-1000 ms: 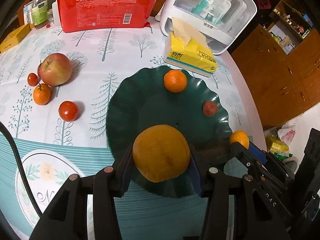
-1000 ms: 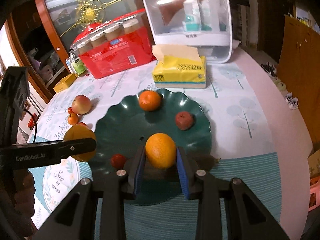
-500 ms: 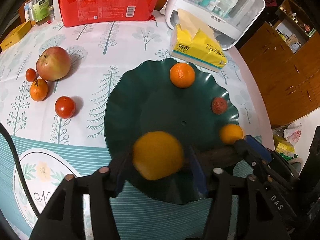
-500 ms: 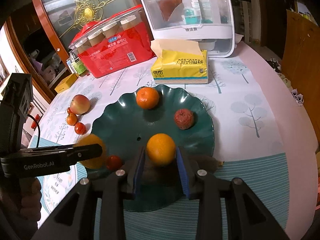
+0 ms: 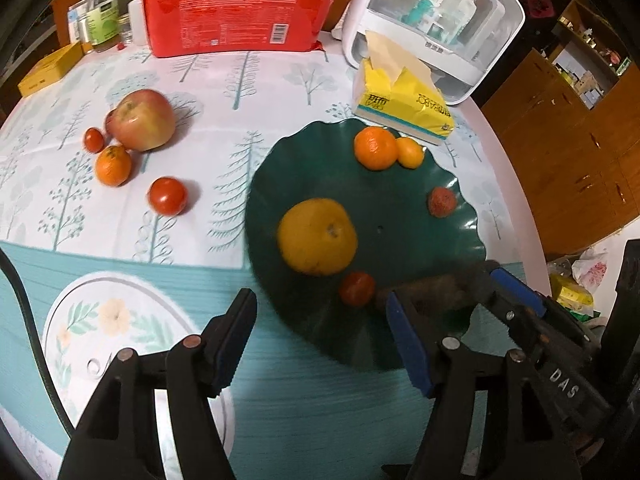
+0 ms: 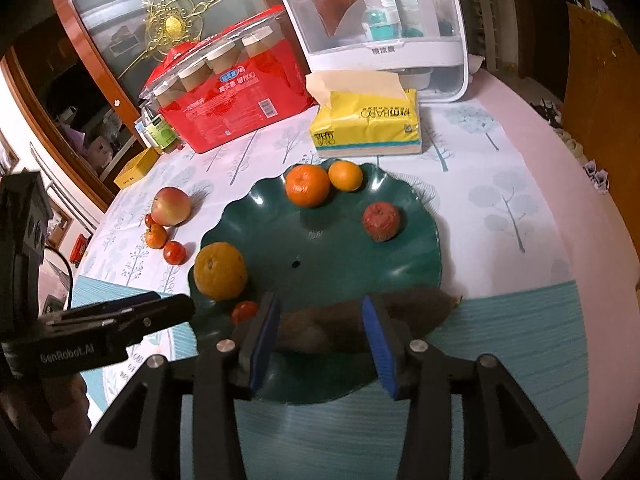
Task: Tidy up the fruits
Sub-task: 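Open the left tool to drop the pomelo while the right tool releases the small orange, then withdraw both tools from the plate toward the remaining fruits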
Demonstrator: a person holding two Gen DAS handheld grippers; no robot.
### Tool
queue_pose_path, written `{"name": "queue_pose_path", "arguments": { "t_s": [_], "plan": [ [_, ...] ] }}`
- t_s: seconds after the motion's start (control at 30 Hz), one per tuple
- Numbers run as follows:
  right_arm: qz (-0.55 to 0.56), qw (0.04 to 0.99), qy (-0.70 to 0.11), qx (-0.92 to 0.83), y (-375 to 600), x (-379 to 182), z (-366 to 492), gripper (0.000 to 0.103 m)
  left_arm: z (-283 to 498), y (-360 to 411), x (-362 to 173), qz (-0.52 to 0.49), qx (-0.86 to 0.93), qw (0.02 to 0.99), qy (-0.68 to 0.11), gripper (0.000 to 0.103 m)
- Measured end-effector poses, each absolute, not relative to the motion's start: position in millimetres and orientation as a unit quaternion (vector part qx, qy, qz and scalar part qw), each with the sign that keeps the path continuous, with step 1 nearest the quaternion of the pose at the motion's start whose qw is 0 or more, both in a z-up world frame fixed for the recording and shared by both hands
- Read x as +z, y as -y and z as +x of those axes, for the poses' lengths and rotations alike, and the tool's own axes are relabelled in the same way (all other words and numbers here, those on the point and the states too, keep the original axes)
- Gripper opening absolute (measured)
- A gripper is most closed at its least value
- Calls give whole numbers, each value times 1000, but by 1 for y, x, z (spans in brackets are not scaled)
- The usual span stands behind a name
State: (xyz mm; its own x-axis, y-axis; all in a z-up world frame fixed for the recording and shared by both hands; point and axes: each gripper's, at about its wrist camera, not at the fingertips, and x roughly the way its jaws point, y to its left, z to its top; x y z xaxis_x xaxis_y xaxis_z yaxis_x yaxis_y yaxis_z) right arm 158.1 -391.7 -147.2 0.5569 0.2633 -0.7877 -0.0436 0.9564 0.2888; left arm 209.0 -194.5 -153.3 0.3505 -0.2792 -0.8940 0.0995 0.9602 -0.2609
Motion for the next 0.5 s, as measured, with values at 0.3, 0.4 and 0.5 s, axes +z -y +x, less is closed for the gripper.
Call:
{"name": "queue_pose_path", "arguments": {
  "t_s": [0.3,0.4,0.5],
  "plan": [
    [142,860,-483,84,379,-148,143,44,171,161,-151,-82,-102,822,-554,66],
    [148,854,-493,81,373,-150,138,44,161,147,-151,-86,-92,822,-556,66],
    [148,846,-508,70,365,-153,133,44,152,128,-151,-88,-81,821,-558,66]
  ]
}}
